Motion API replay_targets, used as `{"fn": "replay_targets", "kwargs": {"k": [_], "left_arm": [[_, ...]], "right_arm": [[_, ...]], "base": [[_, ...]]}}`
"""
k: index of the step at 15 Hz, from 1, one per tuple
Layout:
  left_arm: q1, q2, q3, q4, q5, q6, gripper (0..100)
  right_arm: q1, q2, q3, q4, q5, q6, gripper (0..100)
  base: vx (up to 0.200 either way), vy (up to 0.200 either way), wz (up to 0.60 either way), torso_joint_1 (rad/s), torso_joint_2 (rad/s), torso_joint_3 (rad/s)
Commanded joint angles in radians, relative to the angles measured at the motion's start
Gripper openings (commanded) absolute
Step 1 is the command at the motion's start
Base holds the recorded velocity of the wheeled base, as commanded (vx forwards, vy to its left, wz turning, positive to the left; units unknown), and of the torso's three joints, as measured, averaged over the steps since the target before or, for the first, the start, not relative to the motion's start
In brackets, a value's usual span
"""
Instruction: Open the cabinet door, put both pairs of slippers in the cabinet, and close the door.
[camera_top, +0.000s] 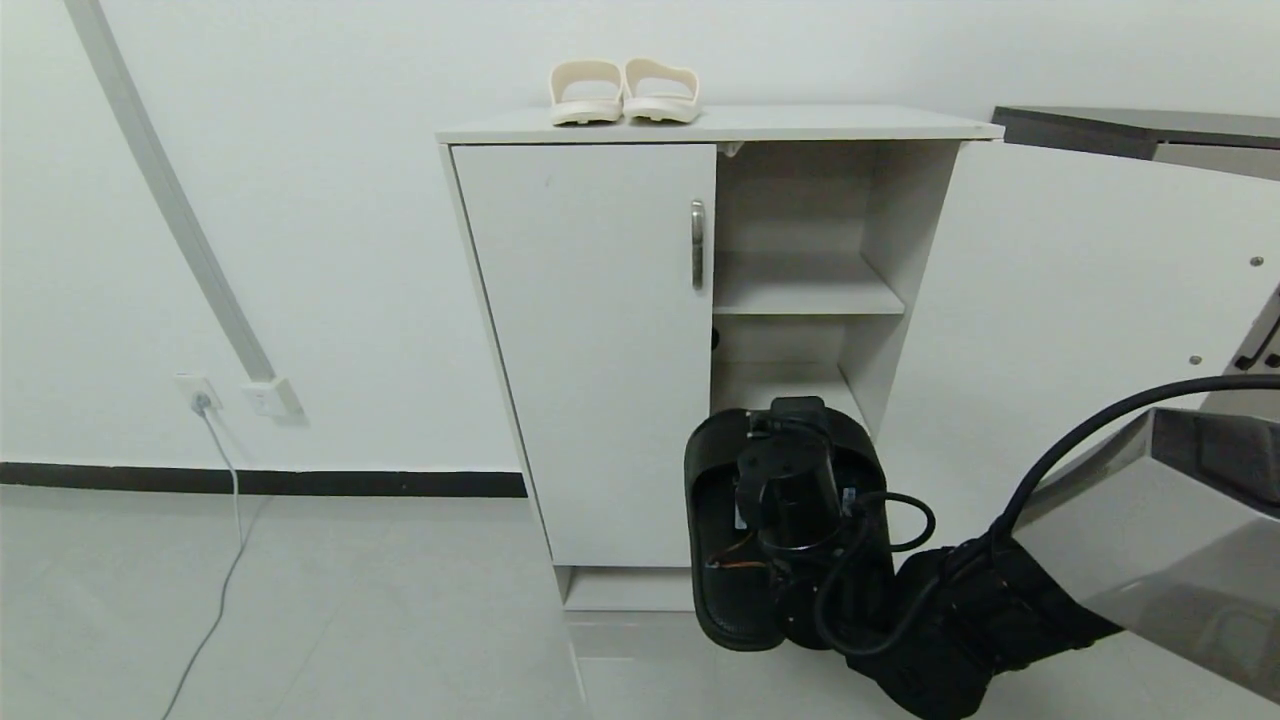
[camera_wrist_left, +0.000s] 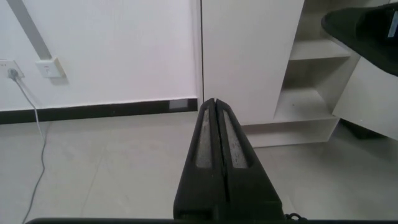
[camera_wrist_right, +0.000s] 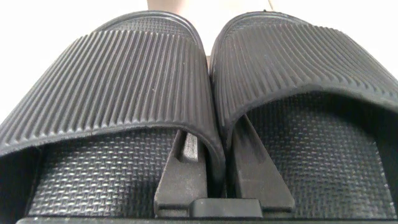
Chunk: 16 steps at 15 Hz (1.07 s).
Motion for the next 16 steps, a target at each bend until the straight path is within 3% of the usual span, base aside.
{"fn": "replay_targets", "kwargs": {"k": [1, 9, 16], "left_arm": [[0.001, 0.002, 0.0, 0.0, 0.0, 0.0, 0], [0.001, 0.002, 0.0, 0.0, 0.001, -0.003, 0], [0.001, 0.002, 0.0, 0.0, 0.001, -0.003, 0]], "right_arm": [[-0.013, 0.012, 0.0, 0.0, -0.001, 0.001, 0], [-0.029, 0.078, -0.028, -0.019, 0.01, -0.002, 0], [-0.048, 0.211, -0.111, -0.12, 0.154, -0.035, 0]], "base": [[0.0, -0.2, 0.0, 0.002, 0.01, 0.002], [0.0, -0.025, 0.0, 0.001, 0.0, 0.0], [0.0, 0.0, 0.0, 0.0, 0.0, 0.0]]}}
